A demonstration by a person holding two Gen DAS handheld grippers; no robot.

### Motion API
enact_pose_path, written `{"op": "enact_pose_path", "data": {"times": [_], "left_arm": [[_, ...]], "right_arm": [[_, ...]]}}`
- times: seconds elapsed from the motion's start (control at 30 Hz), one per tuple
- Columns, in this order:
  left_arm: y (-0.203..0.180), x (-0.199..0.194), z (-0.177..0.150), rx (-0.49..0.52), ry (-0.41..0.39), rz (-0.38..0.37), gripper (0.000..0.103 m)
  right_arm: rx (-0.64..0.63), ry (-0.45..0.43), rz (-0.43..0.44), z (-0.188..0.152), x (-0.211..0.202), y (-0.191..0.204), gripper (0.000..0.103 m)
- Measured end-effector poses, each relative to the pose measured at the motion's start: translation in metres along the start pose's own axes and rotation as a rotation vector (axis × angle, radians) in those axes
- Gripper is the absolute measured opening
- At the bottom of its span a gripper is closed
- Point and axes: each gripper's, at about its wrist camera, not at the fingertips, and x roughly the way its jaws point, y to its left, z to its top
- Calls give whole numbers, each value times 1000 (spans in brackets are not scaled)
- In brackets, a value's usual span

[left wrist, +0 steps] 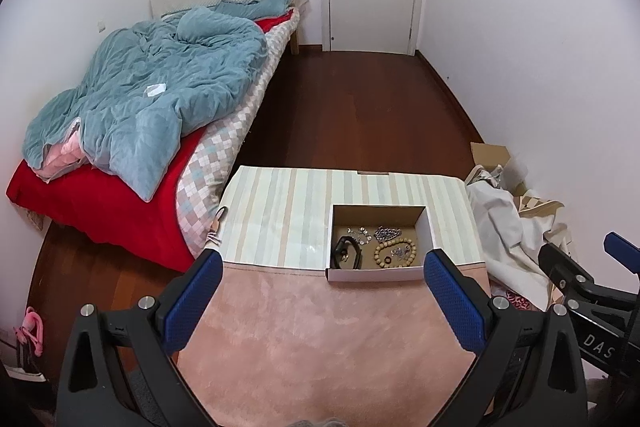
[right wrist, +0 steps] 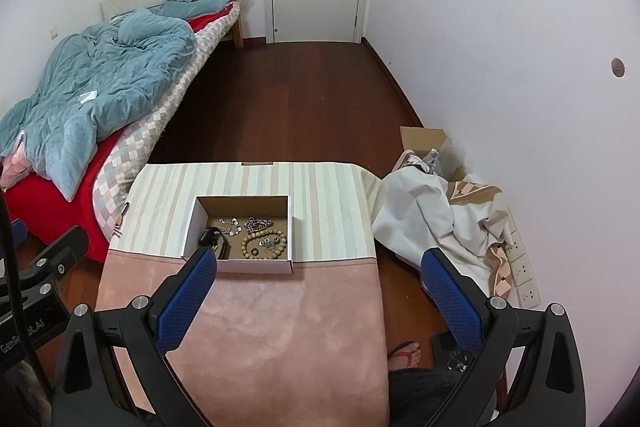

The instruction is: Organize jewelry

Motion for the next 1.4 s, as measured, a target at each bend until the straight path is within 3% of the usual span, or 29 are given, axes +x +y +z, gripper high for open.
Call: {"op": "enact_pose_path", "data": {"times": [1.4], "left_arm": [[-3, -11, 5, -10, -16, -15, 103]], "right_arm": [[-8, -13, 1, 1, -10, 3, 103]]}}
